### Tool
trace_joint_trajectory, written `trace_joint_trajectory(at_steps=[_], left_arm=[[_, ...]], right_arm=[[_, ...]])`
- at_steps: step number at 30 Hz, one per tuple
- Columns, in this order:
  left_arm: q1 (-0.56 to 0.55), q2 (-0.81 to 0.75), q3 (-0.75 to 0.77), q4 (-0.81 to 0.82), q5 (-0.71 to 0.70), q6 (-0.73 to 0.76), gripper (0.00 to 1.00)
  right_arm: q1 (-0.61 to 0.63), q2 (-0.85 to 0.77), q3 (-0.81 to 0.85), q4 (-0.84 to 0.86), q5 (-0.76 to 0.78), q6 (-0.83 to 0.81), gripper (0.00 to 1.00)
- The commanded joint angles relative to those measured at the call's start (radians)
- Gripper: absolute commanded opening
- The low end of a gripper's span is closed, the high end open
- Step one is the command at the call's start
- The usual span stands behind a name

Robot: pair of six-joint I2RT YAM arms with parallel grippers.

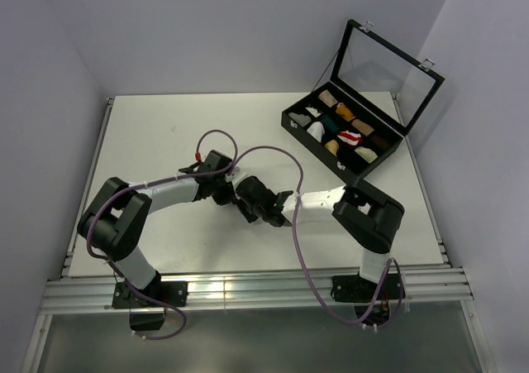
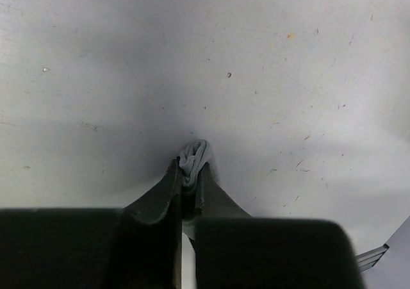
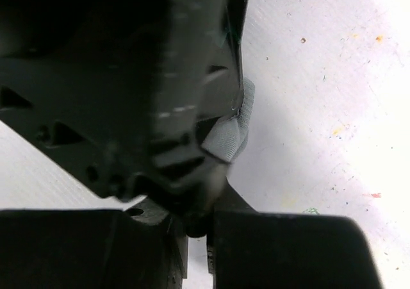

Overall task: Roll the socks
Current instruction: Pick up the sock at the center of the board.

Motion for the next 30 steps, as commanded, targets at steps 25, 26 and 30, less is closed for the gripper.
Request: trace_joint_trajectory(at_steps=[25, 26, 30], left_arm=[[0.337, -0.521, 0.182, -0.182, -0.168, 0.299, 0.92], [0.349, -0.562, 0.185, -0.182, -0.198, 0.322, 0.94], [0.409, -0.624, 0.22, -0.213, -0.305, 0.454, 0.99]], right_arm=[[-0.379, -0.521, 0.034, -0.511, 0.003, 0.061, 0.0], [-0.41, -0.527, 0.057, -0.53, -0.001, 0.063, 0.0], [-0.574, -0.487, 0.204, -0.671, -0.051, 0.072, 0.0]])
